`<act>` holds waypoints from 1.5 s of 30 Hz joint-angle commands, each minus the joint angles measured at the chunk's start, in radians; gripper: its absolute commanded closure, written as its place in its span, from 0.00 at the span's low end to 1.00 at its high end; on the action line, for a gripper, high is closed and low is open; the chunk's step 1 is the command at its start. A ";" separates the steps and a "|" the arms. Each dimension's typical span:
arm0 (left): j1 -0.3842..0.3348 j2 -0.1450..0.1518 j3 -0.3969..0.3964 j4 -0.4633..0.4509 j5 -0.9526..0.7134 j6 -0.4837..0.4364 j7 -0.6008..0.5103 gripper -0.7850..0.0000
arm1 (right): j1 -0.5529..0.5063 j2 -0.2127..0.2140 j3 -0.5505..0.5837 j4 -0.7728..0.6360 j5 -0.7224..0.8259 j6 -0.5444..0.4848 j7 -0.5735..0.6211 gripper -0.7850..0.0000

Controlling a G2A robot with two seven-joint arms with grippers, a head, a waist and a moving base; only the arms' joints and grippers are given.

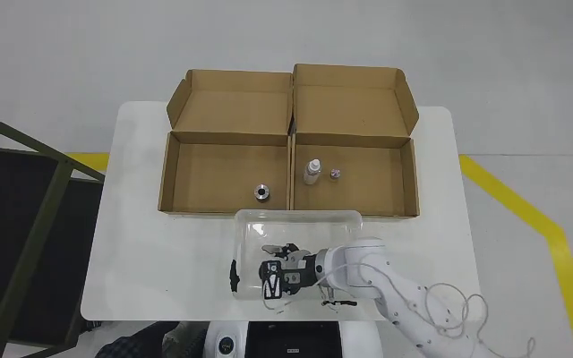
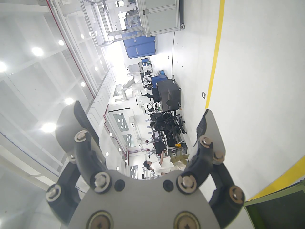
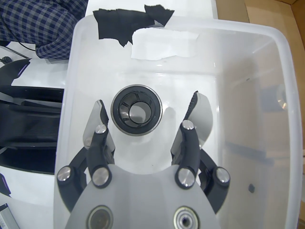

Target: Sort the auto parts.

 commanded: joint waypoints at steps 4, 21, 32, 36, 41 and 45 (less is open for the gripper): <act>0.000 0.000 0.000 0.000 0.000 0.000 0.000 0.00 | 0.012 -0.004 -0.019 0.016 -0.004 0.010 -0.010 0.40; 0.000 0.000 0.000 0.000 0.000 0.000 0.000 0.00 | 0.029 -0.001 -0.008 0.038 0.060 0.016 -0.043 1.00; 0.000 0.000 0.000 0.000 0.000 0.000 0.000 0.00 | 0.020 0.015 0.062 -0.025 0.152 0.020 -0.045 1.00; 0.000 0.000 0.000 0.000 0.000 0.000 0.000 0.00 | 0.015 0.021 0.088 -0.056 0.198 0.023 -0.047 1.00; 0.000 0.000 0.000 0.000 0.000 0.000 0.000 0.00 | 0.024 0.024 0.116 -0.077 0.268 0.032 -0.047 1.00; 0.000 0.000 0.000 0.000 0.000 0.000 0.000 0.00 | 0.033 0.026 0.133 -0.084 0.333 0.048 -0.043 1.00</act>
